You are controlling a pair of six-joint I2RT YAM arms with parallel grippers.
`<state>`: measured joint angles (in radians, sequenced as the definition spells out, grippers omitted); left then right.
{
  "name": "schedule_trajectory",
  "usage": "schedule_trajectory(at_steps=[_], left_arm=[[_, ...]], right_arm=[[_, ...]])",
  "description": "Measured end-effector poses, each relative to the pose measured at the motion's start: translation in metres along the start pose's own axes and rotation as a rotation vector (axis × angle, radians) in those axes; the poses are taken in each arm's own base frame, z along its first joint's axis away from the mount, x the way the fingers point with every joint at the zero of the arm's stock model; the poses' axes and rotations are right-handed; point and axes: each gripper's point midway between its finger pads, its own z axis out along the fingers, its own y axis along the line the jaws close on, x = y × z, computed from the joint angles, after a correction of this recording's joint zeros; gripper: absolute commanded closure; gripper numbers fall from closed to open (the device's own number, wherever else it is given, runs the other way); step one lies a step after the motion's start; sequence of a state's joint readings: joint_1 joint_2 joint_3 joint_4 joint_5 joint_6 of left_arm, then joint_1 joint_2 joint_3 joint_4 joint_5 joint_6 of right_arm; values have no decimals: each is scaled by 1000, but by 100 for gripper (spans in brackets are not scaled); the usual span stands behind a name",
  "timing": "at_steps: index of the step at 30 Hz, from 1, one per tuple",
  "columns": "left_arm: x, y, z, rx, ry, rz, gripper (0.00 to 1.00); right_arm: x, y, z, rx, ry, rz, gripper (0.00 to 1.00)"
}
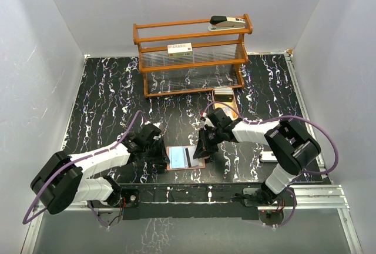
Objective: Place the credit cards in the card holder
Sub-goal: Insert the credit card into the card holder.
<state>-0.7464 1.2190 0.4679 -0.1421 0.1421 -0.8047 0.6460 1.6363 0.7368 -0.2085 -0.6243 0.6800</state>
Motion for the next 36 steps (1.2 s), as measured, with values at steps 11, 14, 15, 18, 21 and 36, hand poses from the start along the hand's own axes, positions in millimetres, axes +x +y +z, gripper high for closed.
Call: schedule_trajectory(at_steps=[11,14,15,18,21,36], left_arm=[[0,-1,0,5,1,1,100],[0,-1,1,6,3,-1,100],[0,-1,1,7,4,-2,100],[0,-1,1,8,5,-3,100],[0,-1,1,9,5,-3,100],[1,-2,1,17,4,-13,100]], right_arm=[[0,3,5,-34,18,2,100],[-2,5,5,-44,11,0,100],[-3,5,5,-45,8,1,100],[-4,6,6,-47,1,6,100],[-7,7,6,-49,-10,5,100],[-8,10,11,-82,-43,41,96]])
